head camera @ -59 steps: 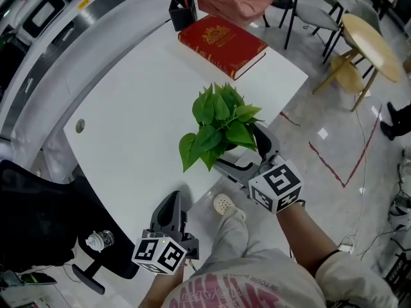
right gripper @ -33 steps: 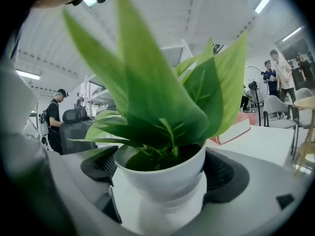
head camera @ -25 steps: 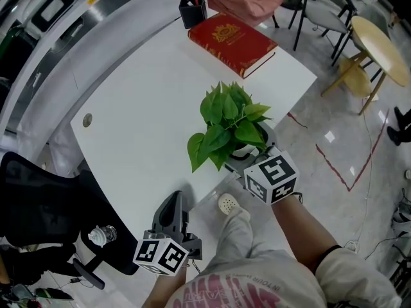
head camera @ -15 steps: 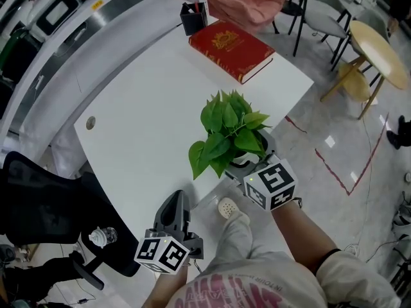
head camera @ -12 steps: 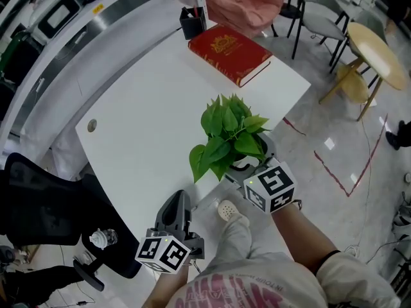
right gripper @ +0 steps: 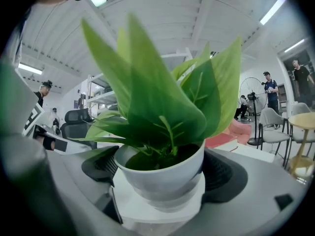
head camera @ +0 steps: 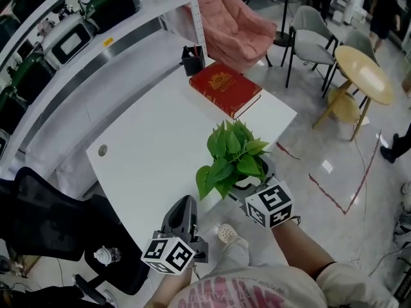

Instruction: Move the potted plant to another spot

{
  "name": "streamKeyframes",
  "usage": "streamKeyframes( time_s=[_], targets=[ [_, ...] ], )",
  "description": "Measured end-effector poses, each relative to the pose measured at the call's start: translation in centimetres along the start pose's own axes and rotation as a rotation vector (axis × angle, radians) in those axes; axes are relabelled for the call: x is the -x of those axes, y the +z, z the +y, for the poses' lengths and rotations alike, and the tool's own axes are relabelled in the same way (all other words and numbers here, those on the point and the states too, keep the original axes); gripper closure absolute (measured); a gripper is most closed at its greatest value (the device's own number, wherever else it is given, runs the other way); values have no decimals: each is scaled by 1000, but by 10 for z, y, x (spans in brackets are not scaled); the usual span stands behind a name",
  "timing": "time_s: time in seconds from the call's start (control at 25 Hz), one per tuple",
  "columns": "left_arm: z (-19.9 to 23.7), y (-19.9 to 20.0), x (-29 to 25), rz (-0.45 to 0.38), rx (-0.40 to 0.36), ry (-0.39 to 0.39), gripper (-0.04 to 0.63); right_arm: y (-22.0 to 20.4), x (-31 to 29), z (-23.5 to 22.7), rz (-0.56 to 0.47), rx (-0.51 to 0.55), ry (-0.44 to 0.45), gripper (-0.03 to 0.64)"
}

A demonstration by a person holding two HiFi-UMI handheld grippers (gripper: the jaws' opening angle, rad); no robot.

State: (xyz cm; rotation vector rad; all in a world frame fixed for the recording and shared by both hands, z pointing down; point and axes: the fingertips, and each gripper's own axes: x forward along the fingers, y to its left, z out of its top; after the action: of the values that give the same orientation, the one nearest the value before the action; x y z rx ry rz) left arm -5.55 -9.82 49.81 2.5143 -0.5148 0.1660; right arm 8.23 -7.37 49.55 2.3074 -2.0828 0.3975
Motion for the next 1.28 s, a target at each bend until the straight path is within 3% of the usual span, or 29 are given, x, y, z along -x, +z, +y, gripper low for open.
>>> streamKeyframes(
  time_s=[0.64, 1.0, 1.28],
  targets=[
    [-66, 99, -43, -119, -61, -133, 571, 108, 13, -15, -100, 58, -1, 77],
    [-60, 152, -85, -159, -80, -136, 571, 154, -24, -41, -131, 74, 25, 77],
    [-52, 170, -112, -179, -95, -130, 571, 169, -54, -55, -151, 90, 43, 77]
  ],
)
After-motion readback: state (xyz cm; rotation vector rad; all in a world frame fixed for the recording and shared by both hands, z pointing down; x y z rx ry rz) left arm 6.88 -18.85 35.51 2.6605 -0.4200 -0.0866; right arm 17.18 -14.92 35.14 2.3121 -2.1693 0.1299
